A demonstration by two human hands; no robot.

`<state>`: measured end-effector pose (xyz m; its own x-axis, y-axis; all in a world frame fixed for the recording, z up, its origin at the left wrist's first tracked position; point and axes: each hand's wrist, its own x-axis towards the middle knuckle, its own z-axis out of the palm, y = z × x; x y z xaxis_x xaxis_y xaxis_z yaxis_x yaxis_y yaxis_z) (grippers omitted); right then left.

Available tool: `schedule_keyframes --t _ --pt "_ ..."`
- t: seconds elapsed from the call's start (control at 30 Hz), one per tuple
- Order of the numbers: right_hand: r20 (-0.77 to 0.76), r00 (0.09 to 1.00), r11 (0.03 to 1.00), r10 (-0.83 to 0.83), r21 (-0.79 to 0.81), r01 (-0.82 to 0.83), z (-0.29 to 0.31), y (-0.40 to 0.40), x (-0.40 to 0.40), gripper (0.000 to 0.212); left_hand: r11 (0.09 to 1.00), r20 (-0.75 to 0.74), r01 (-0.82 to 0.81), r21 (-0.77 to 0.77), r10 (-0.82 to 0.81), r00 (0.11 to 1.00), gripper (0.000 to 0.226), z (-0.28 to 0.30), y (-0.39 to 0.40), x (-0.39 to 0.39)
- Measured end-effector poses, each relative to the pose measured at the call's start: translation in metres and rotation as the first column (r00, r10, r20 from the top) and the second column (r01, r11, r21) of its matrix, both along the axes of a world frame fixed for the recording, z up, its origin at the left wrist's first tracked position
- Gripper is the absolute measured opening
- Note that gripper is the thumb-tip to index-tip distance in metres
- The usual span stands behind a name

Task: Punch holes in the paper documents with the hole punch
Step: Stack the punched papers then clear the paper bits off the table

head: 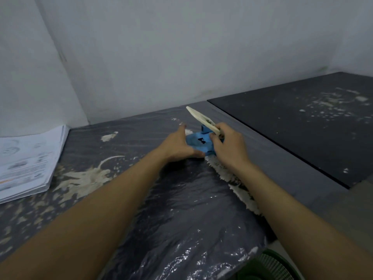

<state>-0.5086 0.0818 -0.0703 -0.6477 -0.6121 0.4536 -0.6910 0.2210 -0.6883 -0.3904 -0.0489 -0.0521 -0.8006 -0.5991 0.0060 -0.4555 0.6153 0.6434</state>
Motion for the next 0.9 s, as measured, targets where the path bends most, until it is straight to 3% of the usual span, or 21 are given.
schedule_keyframes --t 0.1,0.27,0.67,0.9 --pt "-0.012 0.999 0.999 0.030 -0.020 -0.030 -0.003 0.002 -0.003 0.008 0.997 0.017 0.033 -0.072 -0.032 0.999 0.101 -0.005 -0.002 -0.001" --pt "-0.053 0.998 0.999 0.039 -0.009 -0.039 -0.005 -0.001 -0.007 0.012 0.986 -0.029 0.035 -0.162 -0.040 0.999 0.093 -0.008 -0.004 -0.002" --pt "-0.142 0.989 0.999 0.032 -0.014 -0.035 0.016 -0.012 -0.018 0.011 0.978 -0.096 -0.005 -0.211 -0.016 0.995 0.097 -0.002 -0.006 0.000" --pt "-0.108 0.981 0.984 0.162 -0.052 -0.168 0.036 -0.046 -0.010 0.014 0.969 -0.129 -0.078 -0.235 0.049 0.990 0.098 0.013 -0.032 0.024"
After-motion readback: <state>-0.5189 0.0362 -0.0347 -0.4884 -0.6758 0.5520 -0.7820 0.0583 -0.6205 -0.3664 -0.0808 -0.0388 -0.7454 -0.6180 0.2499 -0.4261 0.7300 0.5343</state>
